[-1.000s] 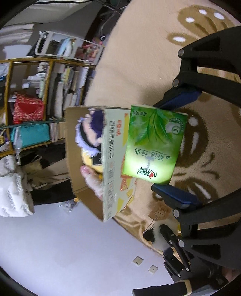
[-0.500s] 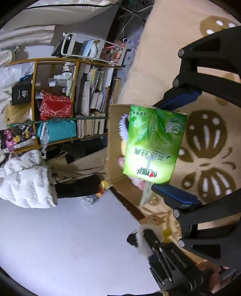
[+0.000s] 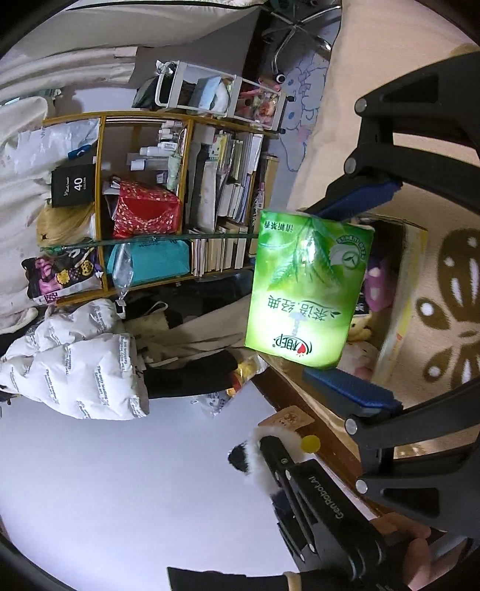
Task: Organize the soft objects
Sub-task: 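Lift the keychain and tissue pack and carry both over the box, then open both grippers to drop the keychain and tissue pack into the box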
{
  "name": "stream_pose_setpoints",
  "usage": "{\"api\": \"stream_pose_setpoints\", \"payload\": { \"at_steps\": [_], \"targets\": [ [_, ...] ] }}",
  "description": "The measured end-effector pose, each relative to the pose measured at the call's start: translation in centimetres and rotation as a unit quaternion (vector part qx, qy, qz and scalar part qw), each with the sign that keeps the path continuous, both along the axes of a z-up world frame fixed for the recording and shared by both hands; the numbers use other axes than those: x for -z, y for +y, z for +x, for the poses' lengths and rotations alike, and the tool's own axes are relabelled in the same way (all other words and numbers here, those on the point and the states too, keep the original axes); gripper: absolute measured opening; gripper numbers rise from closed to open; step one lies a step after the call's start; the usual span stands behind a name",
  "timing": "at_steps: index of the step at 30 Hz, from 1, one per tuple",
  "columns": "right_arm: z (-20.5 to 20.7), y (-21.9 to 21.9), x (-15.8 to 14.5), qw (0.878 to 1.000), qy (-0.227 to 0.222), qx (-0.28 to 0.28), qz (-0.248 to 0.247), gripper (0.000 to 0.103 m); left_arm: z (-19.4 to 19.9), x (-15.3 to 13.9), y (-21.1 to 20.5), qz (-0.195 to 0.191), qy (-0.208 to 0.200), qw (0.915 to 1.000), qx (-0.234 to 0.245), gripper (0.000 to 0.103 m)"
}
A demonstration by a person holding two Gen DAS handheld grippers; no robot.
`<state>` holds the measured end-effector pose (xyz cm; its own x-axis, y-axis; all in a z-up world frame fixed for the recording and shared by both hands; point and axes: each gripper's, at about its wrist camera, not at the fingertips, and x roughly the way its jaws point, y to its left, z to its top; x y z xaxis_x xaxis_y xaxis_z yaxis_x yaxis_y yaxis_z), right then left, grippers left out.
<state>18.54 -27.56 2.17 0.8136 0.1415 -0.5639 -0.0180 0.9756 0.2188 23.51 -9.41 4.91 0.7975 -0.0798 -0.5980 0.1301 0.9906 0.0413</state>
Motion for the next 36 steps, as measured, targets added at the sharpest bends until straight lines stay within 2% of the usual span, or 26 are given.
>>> {"api": "stream_pose_setpoints", "payload": {
  "at_steps": [4, 8, 12, 13, 15, 19, 21, 22, 23, 24, 28, 31, 33, 36],
  "targets": [
    [1.3, -0.7, 1.4, 1.0, 0.014, -0.001, 0.009, 0.081, 1.6, 1.5, -0.6, 0.021, 0.005, 0.9997, 0.012, 0.034],
    [2.4, -0.8, 3.9, 0.999, 0.04, -0.01, 0.007, 0.081, 2.7, 4.2, -1.0, 0.029, 0.038, 0.9985, 0.026, 0.035],
    [2.9, -0.4, 5.9, 0.998, 0.065, -0.02, 0.008, 0.082, 2.8, 5.8, -1.2, 0.045, 0.047, 0.9975, 0.029, 0.038],
    [3.0, -0.5, 6.2, 0.997, 0.07, -0.019, 0.011, 0.082, 3.0, 6.2, -1.3, 0.055, 0.049, 0.997, 0.023, 0.041],
    [3.3, -0.7, 6.9, 0.997, 0.076, -0.015, 0.017, 0.082, 3.2, 6.7, -1.3, 0.062, 0.049, 0.9966, 0.022, 0.063],
    [3.6, -1.2, 7.5, 0.996, 0.087, -0.013, 0.031, 0.082, 2.7, 6.4, -1.2, 0.065, 0.043, 0.9965, 0.03, 0.064],
    [3.2, -1.7, 7.0, 0.996, 0.078, -0.002, 0.035, 0.082, 2.4, 6.1, -1.1, 0.076, 0.04, 0.996, 0.023, 0.066],
    [2.8, -2.0, 6.6, 0.997, 0.07, 0.0, 0.042, 0.087, 2.3, 5.8, -1.0, 0.08, 0.037, 0.9959, 0.021, 0.066],
    [2.5, -2.2, 6.2, 0.997, 0.064, 0.006, 0.046, 0.098, 2.1, 5.4, -0.9, 0.08, 0.036, 0.9959, 0.02, 0.067],
    [2.2, -2.4, 5.7, 0.997, 0.058, 0.013, 0.048, 0.101, 1.8, 5.1, -0.7, 0.078, 0.037, 0.9961, 0.018, 0.069],
    [0.9, -2.8, 3.5, 0.998, 0.049, 0.015, 0.038, 0.101, 0.2, 3.2, 0.3, 0.071, 0.027, 0.997, 0.014, 0.077],
    [-0.5, -2.9, 1.7, 0.999, 0.038, 0.006, 0.035, 0.102, -1.8, 1.1, 1.1, 0.078, 0.001, 0.9969, 0.005, 0.084],
    [-1.6, -2.9, 0.5, 0.999, 0.026, 0.009, 0.025, 0.103, -3.0, -0.1, 1.4, 0.077, -0.011, 0.997, 0.006, 0.093],
    [-3.7, -2.9, -1.4, 1.0, 0.006, 0.015, 0.021, 0.103, -5.3, -2.1, 2.2, 0.066, -0.028, 0.9974, 0.003, 0.097]
  ]
}}
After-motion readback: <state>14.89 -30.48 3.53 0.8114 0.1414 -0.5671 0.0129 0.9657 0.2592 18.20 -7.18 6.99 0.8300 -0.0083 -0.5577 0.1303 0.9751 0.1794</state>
